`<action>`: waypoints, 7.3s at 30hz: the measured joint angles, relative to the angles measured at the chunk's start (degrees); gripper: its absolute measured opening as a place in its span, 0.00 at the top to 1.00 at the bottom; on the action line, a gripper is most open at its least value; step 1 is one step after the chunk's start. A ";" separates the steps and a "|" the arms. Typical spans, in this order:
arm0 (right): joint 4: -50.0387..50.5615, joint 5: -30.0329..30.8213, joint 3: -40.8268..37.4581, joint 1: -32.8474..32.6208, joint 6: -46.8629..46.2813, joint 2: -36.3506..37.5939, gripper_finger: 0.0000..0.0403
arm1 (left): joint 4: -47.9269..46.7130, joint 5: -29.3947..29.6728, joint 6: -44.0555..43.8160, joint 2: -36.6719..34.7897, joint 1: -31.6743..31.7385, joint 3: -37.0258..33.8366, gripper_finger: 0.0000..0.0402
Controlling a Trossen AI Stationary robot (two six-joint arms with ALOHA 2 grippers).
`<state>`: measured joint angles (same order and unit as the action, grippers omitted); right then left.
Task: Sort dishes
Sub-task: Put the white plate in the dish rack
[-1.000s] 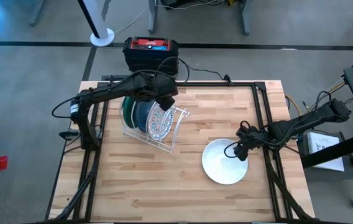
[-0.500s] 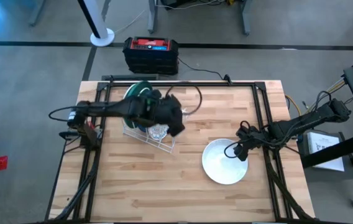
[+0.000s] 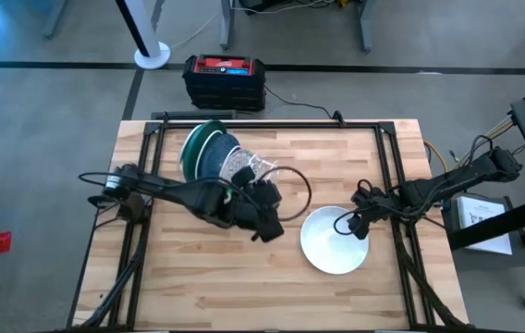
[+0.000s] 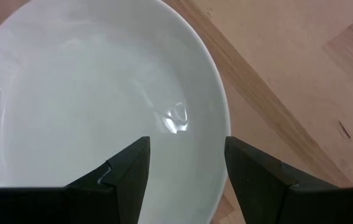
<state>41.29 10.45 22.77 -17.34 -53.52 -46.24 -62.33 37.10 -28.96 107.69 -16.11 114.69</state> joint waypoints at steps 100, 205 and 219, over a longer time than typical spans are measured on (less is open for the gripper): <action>-23.16 42.26 13.32 -25.56 40.89 -10.66 1.00 | 35.89 -5.21 -7.41 7.42 -5.51 -21.05 0.56; -18.96 50.06 13.10 -24.49 29.51 6.71 0.48 | -1.64 44.09 -36.84 -8.51 -4.99 -23.50 0.87; -18.76 49.71 13.03 -23.85 29.53 6.71 0.48 | -7.16 39.39 -43.65 -6.26 -3.36 -23.61 0.87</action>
<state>22.52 60.16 35.80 -41.19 -23.99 -39.53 -69.49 76.49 -72.60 101.43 -19.48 91.09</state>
